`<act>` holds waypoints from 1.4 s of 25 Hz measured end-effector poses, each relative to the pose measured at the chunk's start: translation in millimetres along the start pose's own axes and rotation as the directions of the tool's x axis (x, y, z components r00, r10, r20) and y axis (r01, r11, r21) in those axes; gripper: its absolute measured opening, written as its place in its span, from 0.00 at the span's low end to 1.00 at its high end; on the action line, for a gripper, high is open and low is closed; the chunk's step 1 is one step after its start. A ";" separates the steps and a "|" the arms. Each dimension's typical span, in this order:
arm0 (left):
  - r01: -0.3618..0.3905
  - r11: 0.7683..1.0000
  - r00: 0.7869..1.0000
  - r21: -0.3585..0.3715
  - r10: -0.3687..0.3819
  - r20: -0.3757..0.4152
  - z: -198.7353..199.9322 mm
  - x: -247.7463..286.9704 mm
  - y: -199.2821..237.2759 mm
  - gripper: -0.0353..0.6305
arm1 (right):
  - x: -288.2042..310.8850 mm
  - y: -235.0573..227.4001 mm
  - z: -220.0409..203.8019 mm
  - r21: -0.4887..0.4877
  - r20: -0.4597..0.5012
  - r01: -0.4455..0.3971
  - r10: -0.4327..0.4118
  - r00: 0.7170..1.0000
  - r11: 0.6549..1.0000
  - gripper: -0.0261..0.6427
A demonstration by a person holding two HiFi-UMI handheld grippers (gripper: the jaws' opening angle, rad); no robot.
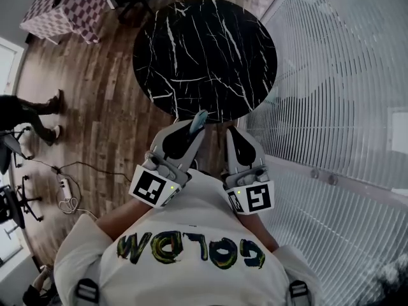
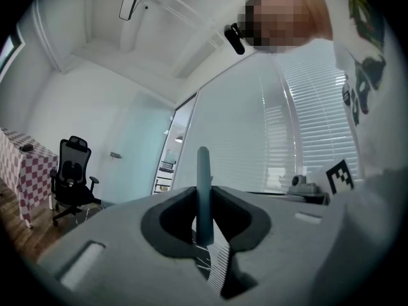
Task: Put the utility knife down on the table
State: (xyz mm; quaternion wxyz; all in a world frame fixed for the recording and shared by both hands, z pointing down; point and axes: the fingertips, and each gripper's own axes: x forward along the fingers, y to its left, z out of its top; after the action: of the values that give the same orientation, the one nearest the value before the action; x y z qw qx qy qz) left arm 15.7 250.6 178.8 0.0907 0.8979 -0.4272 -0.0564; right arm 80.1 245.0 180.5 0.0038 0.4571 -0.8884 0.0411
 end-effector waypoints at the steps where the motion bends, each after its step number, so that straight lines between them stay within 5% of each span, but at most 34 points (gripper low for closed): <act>1: 0.002 1.000 1.000 -0.001 -0.002 0.003 2.8 5.1 8.0 0.16 | 9.5 -2.5 1.9 -0.003 0.001 0.001 -0.001 1.000 1.000 0.04; 19: 0.065 0.998 0.998 -0.025 -0.065 -0.006 37.6 96.0 165.4 0.16 | 186.1 -49.8 16.9 -0.006 -0.030 0.080 -0.081 0.996 0.997 0.04; 35: 0.028 0.998 0.997 -0.062 -0.032 -0.071 12.6 145.5 184.0 0.16 | 203.1 -97.9 -1.9 0.037 -0.087 0.099 -0.096 0.992 0.994 0.04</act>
State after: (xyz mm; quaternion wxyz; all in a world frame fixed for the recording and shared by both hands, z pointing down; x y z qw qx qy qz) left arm -34.3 22.2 201.9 0.1323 0.9024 -0.4083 -0.0383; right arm 41.3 23.5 198.3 0.0343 0.4977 -0.8631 0.0788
